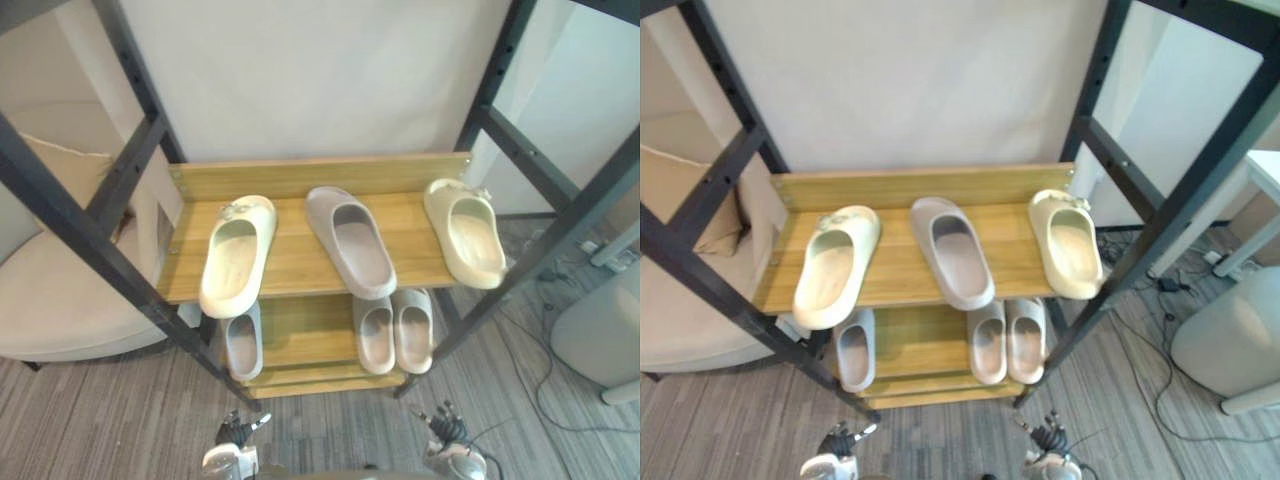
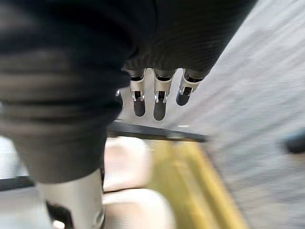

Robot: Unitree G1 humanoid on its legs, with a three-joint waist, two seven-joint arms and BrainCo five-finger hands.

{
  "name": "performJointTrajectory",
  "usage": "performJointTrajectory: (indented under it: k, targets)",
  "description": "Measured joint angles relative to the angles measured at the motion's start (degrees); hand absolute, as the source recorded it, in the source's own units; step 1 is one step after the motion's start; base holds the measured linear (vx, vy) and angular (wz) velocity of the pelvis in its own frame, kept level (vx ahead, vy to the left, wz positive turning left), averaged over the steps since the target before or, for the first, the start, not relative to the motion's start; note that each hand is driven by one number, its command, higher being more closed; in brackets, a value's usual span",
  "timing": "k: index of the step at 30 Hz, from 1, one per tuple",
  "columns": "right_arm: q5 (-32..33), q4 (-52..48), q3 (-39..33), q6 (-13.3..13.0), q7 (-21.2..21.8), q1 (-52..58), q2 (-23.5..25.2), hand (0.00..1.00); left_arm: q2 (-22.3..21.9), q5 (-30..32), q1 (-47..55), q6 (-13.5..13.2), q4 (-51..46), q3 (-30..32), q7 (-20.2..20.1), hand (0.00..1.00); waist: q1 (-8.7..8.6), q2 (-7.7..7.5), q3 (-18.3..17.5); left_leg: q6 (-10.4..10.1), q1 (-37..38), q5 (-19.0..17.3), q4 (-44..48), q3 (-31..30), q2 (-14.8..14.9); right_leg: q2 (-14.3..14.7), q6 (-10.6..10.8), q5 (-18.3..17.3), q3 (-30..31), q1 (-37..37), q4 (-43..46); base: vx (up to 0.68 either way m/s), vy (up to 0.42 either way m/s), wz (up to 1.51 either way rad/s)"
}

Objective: Organize the slippers on the shoe rack

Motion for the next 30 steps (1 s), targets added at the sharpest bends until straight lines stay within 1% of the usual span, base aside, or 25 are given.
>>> performJointTrajectory:
  k: [1,2,5,6,7,9,10,12,14,15,17,20,22,25,26,27,30]
  targets:
    - [-0.56,-6.71,0.54,-0.42,0.07,2.3,0.16,0.0,0.15,0.85,0.48,-0.02,-0.65,-0.07,-0.01,0.0,-0.23,-0.36,-0.16,0.0,0.01,0.0,0.01,0.17,-0.02,-0.01,0.07,0.15,0.26,-0.05,-0.07,-0.03,0.002,-0.08]
    - [-0.73,-8.07,0.6,-0.46,0.1,2.94,0.17,0.0,0.17,0.99,0.58,-0.05,-0.75,-0.1,-0.01,0.0,-0.33,-0.45,-0.22,0.0,0.03,0.0,0.02,0.21,-0.02,-0.01,0.08,0.16,0.3,-0.06,-0.07,-0.02,-0.002,-0.07]
    - [-4.07,-19.11,1.93,-0.97,0.32,6.85,0.3,0.0,0.4,1.05,1.35,-0.12,-1.73,-1.07,0.05,0.0,-0.59,-0.67,-0.43,0.01,0.14,-0.01,0.13,0.9,0.07,0.08,0.17,0.4,1.11,-0.32,-0.05,-0.02,-0.005,-0.1]
    - [-4.72,-20.42,2.11,-1.0,0.37,7.3,0.37,0.0,0.38,1.05,1.46,-0.1,-1.97,-1.24,0.06,0.0,-0.8,-0.69,-0.44,0.06,0.13,-0.05,0.17,1.15,0.14,0.07,0.2,0.45,1.2,-0.44,0.01,-0.03,-0.013,-0.2]
    - [-5.68,-25.11,2.49,-1.07,0.46,8.62,0.9,0.0,0.41,1.14,2.4,-0.13,-3.22,-2.2,0.09,0.0,-1.63,-0.55,-0.48,0.12,0.01,-0.1,0.24,1.56,0.26,0.07,0.3,0.51,1.58,-0.87,0.26,-0.02,-0.011,-0.13]
    - [-6.83,-27.61,2.74,-1.13,0.45,9.37,1.16,0.0,0.42,1.49,2.77,-0.13,-3.55,-2.43,0.09,0.0,-2.09,-0.45,-0.5,0.16,0.01,-0.16,0.32,1.66,0.26,0.06,0.33,0.53,1.67,-0.92,0.32,-0.02,-0.007,-0.09]
    - [-7.4,-31.66,3.35,-1.58,0.42,10.92,1.25,0.0,0.43,2.05,3.34,-0.13,-4.29,-3.14,0.13,0.0,-2.5,-0.29,-0.59,0.25,0.01,-0.59,0.86,2.09,0.33,0.1,0.39,0.56,2.06,-0.96,0.44,-0.02,0.002,-0.15]
    - [-9.26,-35.85,4.0,-1.89,0.31,12.14,1.2,0.0,0.4,2.13,3.53,-0.13,-4.58,-3.85,0.18,0.0,-2.61,0.03,-0.68,0.29,0.0,-1.27,1.79,2.94,0.68,0.22,0.46,0.57,2.8,-1.1,0.73,-0.02,0.011,-0.21]
    - [-9.46,-40.43,4.58,-2.53,0.3,13.59,1.24,0.0,0.34,2.37,3.47,-0.13,-4.54,-4.64,0.23,0.0,-2.88,0.49,-0.67,0.54,-0.06,-1.9,2.63,3.22,0.67,0.15,0.79,0.38,3.13,-1.19,1.25,-0.02,0.022,-0.14]
    - [-10.84,-44.54,4.6,-3.32,0.28,14.58,1.18,0.0,0.27,2.75,3.44,-0.15,-4.54,-5.62,0.23,0.0,-2.96,0.88,-0.91,0.79,-0.14,-2.37,3.17,3.65,0.57,0.01,1.19,0.41,3.76,-1.33,1.43,-0.02,0.028,-0.09]
    - [-11.48,-46.45,4.66,-3.65,0.28,14.51,1.14,0.0,0.15,3.07,3.43,-0.15,-4.54,-5.66,0.24,0.0,-2.95,0.94,-1.1,0.91,-0.16,-2.49,3.27,4.18,0.48,-0.03,1.43,0.28,4.36,-1.89,1.99,-0.02,0.027,-0.15]
    - [-12.08,-51.45,4.65,-5.04,0.15,14.4,1.06,0.0,0.09,3.2,3.26,-0.43,-4.53,-6.18,0.22,0.0,-3.04,0.89,-1.14,1.24,-0.3,-2.67,3.38,4.3,0.01,-0.51,1.87,0.26,4.55,-2.05,2.27,-0.01,0.011,-0.04]
    - [-12.98,-52.22,4.49,-5.63,0.05,13.78,0.82,0.0,0.16,3.2,3.26,-0.47,-4.52,-6.31,0.22,0.0,-3.06,0.77,-1.2,1.3,-0.36,-2.7,3.45,4.17,-0.23,-0.72,1.99,0.28,4.55,-2.06,2.25,-0.01,0.008,0.03]
    - [-13.26,-52.3,3.69,-6.03,-0.15,10.26,-0.35,0.0,0.57,3.21,3.28,-0.57,-4.33,-7.6,-0.03,0.0,-3.46,0.64,-1.22,1.42,-1.29,-2.72,4.55,2.65,-1.16,-1.27,2.21,0.35,4.26,-2.08,2.14,-0.02,0.029,0.16]
    - [-13.27,-52.3,3.64,-6.03,-0.14,8.68,-1.09,0.0,0.77,3.22,3.25,-0.61,-4.14,-8.05,-0.15,0.0,-3.47,0.6,-1.25,1.43,-1.7,-2.73,5.02,1.16,-1.47,-1.47,2.28,0.38,4.23,-2.08,2.11,-0.03,0.022,0.13]
    - [-13.42,-52.16,3.07,-6.16,-0.08,5.89,-2.13,0.0,1.18,3.25,3.16,-0.9,-3.82,-9.04,-0.3,0.0,-3.47,0.56,-1.21,1.87,-2.07,-2.93,5.18,-1.35,-2.1,-1.73,2.48,0.49,4.09,-2.13,2.06,-0.03,0.012,0.13]
    - [-13.45,-50.39,1.49,-7.02,-0.12,1.6,-4.0,0.0,2.04,3.24,3.13,-1.82,-2.91,-10.4,-0.67,0.0,-3.45,0.06,-1.1,2.29,-2.47,-2.9,5.13,-2.33,-2.83,-2.41,2.87,0.52,3.49,-2.05,2.07,-0.05,0.024,0.16]
